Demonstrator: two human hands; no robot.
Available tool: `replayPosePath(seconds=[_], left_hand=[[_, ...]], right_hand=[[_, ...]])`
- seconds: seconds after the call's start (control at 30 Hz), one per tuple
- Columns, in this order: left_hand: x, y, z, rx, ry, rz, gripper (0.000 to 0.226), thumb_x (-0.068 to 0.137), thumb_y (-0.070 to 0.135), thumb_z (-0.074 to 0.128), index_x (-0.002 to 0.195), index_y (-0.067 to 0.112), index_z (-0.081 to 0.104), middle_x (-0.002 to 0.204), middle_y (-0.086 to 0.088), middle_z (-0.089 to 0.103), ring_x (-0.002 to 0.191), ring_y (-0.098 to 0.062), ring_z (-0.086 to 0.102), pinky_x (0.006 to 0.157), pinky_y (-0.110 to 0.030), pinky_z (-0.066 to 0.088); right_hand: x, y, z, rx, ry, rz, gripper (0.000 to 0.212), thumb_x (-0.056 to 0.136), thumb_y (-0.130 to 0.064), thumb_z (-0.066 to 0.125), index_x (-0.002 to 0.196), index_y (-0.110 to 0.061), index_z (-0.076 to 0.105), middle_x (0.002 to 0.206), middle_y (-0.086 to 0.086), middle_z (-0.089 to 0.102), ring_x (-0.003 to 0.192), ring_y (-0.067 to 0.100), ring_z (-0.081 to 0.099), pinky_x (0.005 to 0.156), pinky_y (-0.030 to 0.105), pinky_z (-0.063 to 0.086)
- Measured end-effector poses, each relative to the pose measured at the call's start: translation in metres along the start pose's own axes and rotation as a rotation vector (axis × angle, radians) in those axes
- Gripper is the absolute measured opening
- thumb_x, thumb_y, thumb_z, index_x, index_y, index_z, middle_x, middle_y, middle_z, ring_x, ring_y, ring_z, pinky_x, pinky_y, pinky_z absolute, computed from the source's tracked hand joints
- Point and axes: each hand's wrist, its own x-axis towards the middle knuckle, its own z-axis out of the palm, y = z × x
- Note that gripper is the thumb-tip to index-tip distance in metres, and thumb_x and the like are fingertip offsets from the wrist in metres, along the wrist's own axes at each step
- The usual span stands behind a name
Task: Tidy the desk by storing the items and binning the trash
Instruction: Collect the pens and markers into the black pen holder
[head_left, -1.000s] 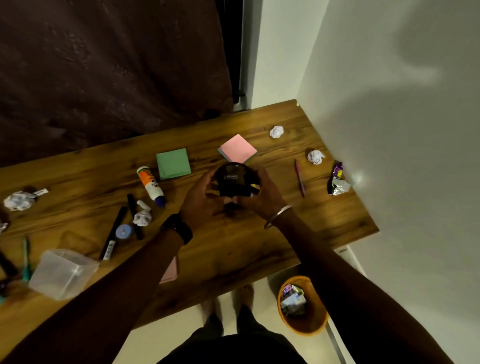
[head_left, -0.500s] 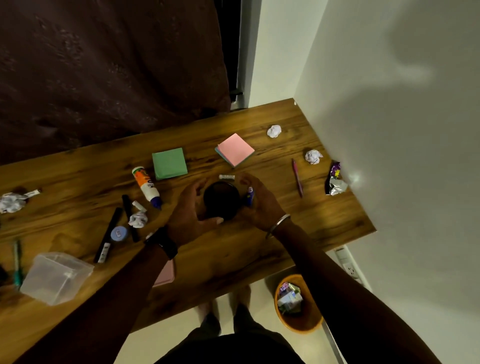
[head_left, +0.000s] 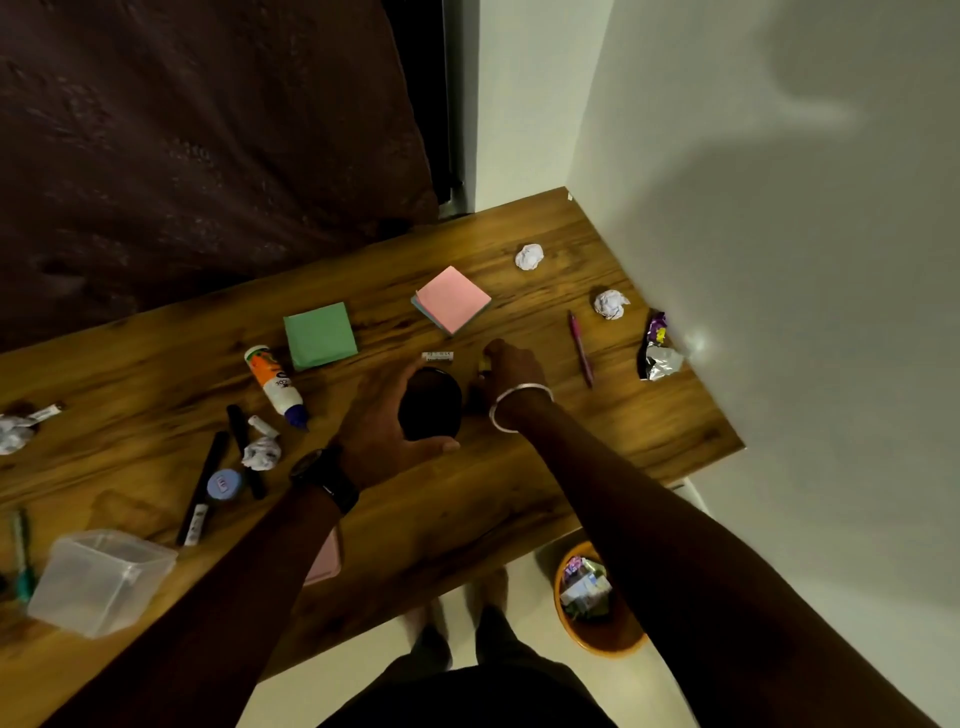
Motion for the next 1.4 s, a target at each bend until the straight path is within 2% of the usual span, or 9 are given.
replayPosePath(seconds=[0.13, 0.23, 0.4, 0.57, 0.67, 0.77, 1.0, 1.13, 1.4], left_hand=[[0.002, -0.009, 0.004, -0.052, -0.011, -0.058, 0.11, 0.065, 0.073, 0.077, 0.155, 0.036, 0.025, 0.159, 0.004, 0.036, 0.145, -0.021, 0.036, 0.117, -0.053, 0.036], [0.004, -0.012, 0.007, -0.077, -0.007, -0.068, 0.109, 0.065, 0.071, 0.078, 0.154, 0.035, 0.027, 0.158, 0.004, 0.038, 0.144, -0.021, 0.038, 0.116, -0.053, 0.037], [0.005, -0.009, 0.006, 0.011, 0.039, -0.029, 0.102, 0.068, 0.057, 0.085, 0.152, 0.029, 0.033, 0.153, -0.005, 0.045, 0.141, -0.028, 0.042, 0.118, -0.045, 0.035], [0.004, -0.001, 0.005, -0.181, 0.109, 0.073, 0.086, 0.065, 0.082, 0.07, 0.137, 0.069, 0.026, 0.138, 0.011, 0.049, 0.129, -0.016, 0.05, 0.111, -0.043, 0.041], [0.004, -0.011, 0.009, -0.139, 0.069, 0.008, 0.095, 0.066, 0.072, 0.078, 0.146, 0.05, 0.032, 0.148, 0.006, 0.048, 0.135, -0.022, 0.048, 0.11, -0.052, 0.043], [0.004, -0.019, 0.013, -0.093, 0.036, -0.041, 0.104, 0.065, 0.067, 0.083, 0.151, 0.041, 0.03, 0.154, 0.007, 0.042, 0.14, -0.021, 0.042, 0.113, -0.051, 0.041], [0.004, -0.021, 0.015, -0.109, 0.044, -0.038, 0.102, 0.064, 0.073, 0.079, 0.149, 0.054, 0.025, 0.154, 0.009, 0.041, 0.141, -0.02, 0.041, 0.112, -0.051, 0.043], [0.003, -0.019, 0.014, -0.115, 0.036, -0.049, 0.105, 0.062, 0.074, 0.078, 0.15, 0.046, 0.029, 0.153, 0.009, 0.042, 0.139, -0.018, 0.041, 0.113, -0.048, 0.043], [0.0, -0.018, 0.015, -0.164, 0.05, -0.101, 0.11, 0.062, 0.066, 0.085, 0.153, 0.04, 0.028, 0.153, 0.005, 0.044, 0.14, -0.019, 0.043, 0.112, -0.049, 0.044]], right_hand=[[-0.011, -0.006, -0.018, 0.429, 0.164, -0.025, 0.041, 0.07, -0.015, 0.08, 0.106, -0.018, 0.06, 0.087, 0.002, 0.069, 0.081, 0.02, 0.068, 0.072, 0.036, 0.06], [-0.034, -0.021, -0.037, 0.684, 0.25, -0.306, 0.043, 0.076, -0.009, 0.081, 0.113, -0.012, 0.058, 0.102, 0.001, 0.067, 0.091, 0.013, 0.068, 0.075, 0.025, 0.058], [-0.06, -0.035, -0.031, 0.527, 0.129, -0.593, 0.041, 0.077, -0.009, 0.081, 0.113, -0.012, 0.064, 0.108, 0.0, 0.068, 0.093, 0.013, 0.065, 0.072, 0.017, 0.048], [-0.058, -0.025, -0.007, 0.28, 0.108, -0.668, 0.037, 0.077, -0.021, 0.084, 0.112, -0.016, 0.073, 0.105, 0.0, 0.073, 0.1, 0.0, 0.051, 0.087, 0.011, 0.036], [-0.057, -0.021, -0.012, 0.386, 0.273, -0.558, 0.023, 0.078, -0.011, 0.08, 0.1, -0.015, 0.076, 0.1, 0.0, 0.075, 0.09, 0.008, 0.06, 0.079, 0.009, 0.042], [-0.035, 0.013, -0.016, 0.428, 0.444, -0.264, 0.019, 0.082, -0.012, 0.07, 0.1, -0.019, 0.074, 0.1, -0.002, 0.071, 0.088, 0.014, 0.064, 0.077, 0.036, 0.055], [0.005, 0.083, -0.028, -0.13, 0.405, 0.137, 0.045, 0.085, -0.024, 0.065, 0.128, -0.019, 0.055, 0.119, 0.012, 0.061, 0.111, 0.032, 0.054, 0.095, 0.043, 0.045], [0.009, 0.078, -0.026, 0.054, 0.403, 0.186, 0.021, 0.093, -0.009, 0.058, 0.114, -0.013, 0.058, 0.103, 0.016, 0.064, 0.097, 0.036, 0.063, 0.082, 0.042, 0.05], [-0.029, 0.023, -0.031, 0.798, 0.173, -0.003, 0.044, 0.086, 0.002, 0.064, 0.127, -0.013, 0.062, 0.096, 0.002, 0.066, 0.082, 0.017, 0.063, 0.071, 0.029, 0.055]])
